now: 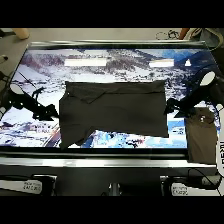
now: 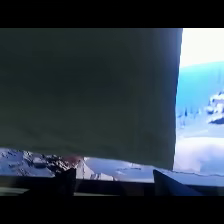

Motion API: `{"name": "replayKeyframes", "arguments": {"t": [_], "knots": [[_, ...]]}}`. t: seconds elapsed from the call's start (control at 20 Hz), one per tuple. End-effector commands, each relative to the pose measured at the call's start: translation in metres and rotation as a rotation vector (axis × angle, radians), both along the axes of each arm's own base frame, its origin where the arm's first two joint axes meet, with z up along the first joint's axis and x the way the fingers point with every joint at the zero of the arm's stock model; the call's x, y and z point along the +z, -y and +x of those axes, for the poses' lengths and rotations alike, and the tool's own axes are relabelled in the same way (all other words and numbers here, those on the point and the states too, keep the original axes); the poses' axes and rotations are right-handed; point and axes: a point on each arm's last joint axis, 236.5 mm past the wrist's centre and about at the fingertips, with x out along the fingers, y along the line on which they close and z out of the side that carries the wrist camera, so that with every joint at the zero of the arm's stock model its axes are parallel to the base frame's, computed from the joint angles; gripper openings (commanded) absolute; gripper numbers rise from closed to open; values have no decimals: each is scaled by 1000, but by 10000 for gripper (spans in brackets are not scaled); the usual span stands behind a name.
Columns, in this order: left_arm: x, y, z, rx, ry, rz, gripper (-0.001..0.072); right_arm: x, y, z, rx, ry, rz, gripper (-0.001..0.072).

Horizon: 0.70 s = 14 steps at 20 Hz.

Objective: Fold the shirts.

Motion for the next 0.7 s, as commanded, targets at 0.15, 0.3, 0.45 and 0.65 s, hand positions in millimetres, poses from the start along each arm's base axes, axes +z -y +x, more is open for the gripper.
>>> {"name": "replayKeyframes", "arguments": {"t": [0.15, 0.3, 0.45, 0.65], "knots": [[-29, 23, -14, 48, 17, -96, 453, -36, 7, -47, 14, -123, -36, 590], [-36, 28, -15, 46, -2, -108, 452, -51, 31, -64, 38, -172, -137, 621], [-40, 29, -14, 46, -4, -106, 107, -71, 28, -76, 33, -195, -131, 623], [-34, 29, -12, 24, 24, -105, 35, -95, 10, -77, 2, -199, -62, 618]]}}
